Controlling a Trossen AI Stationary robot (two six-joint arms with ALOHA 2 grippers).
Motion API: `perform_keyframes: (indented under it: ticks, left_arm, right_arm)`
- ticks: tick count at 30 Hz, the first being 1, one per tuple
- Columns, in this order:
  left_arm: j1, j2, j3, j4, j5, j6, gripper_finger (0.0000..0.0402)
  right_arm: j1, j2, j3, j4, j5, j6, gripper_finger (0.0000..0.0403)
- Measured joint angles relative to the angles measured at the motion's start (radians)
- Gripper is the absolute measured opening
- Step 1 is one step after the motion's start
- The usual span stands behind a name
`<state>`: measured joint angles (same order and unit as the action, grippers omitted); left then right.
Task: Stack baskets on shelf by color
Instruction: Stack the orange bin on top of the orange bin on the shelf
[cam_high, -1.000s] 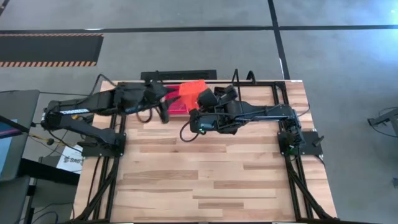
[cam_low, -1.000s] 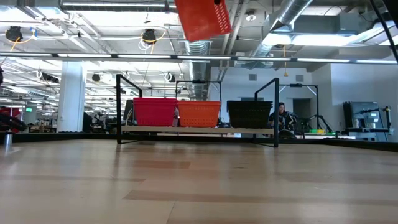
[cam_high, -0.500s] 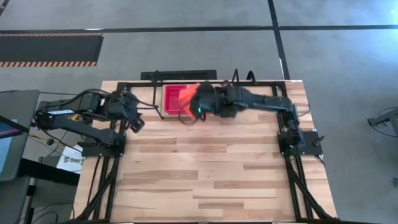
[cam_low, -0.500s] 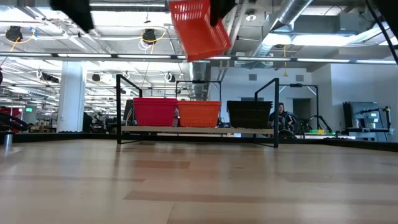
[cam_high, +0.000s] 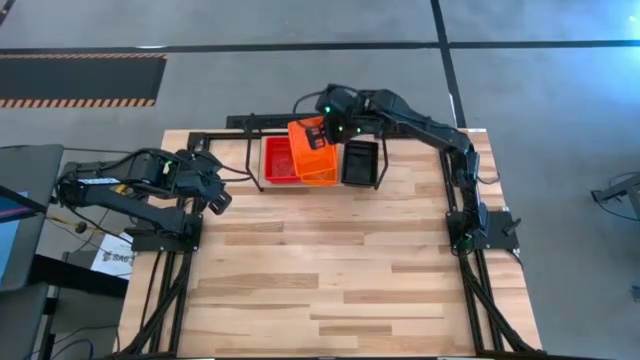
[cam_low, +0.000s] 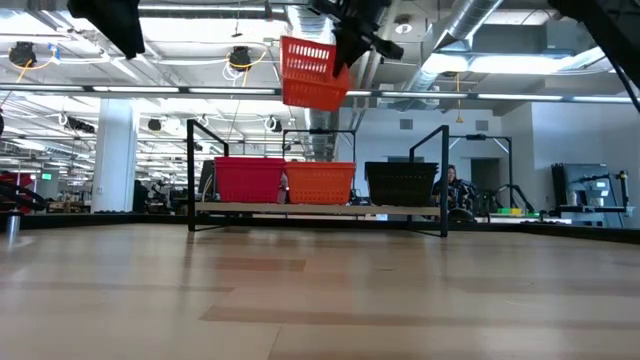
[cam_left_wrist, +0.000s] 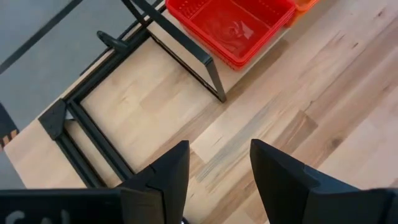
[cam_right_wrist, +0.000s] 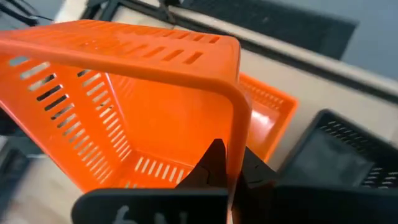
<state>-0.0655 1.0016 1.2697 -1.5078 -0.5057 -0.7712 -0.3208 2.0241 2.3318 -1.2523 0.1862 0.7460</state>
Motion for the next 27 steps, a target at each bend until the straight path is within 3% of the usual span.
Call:
perform_keyframes:
  ticks: [9,19,27]
  left_arm:
    - [0.000,0.000,0.000,-0.001,-0.005,0.003,0.0158]
    - [0.000,0.000,0.000,-0.001,-0.004,0.011,0.0158]
    - [0.000,0.001,0.000,-0.001,-0.004,0.006,0.0158]
  right_arm:
    - [-0.020,0.045,0.000,0.013,-0.182,0.010,0.0002]
    - [-0.058,0.110,0.000,-0.083,-0.227,-0.007,0.0002]
    - [-0.114,0.124,0.001,-0.021,-0.291,-0.046,0.0002]
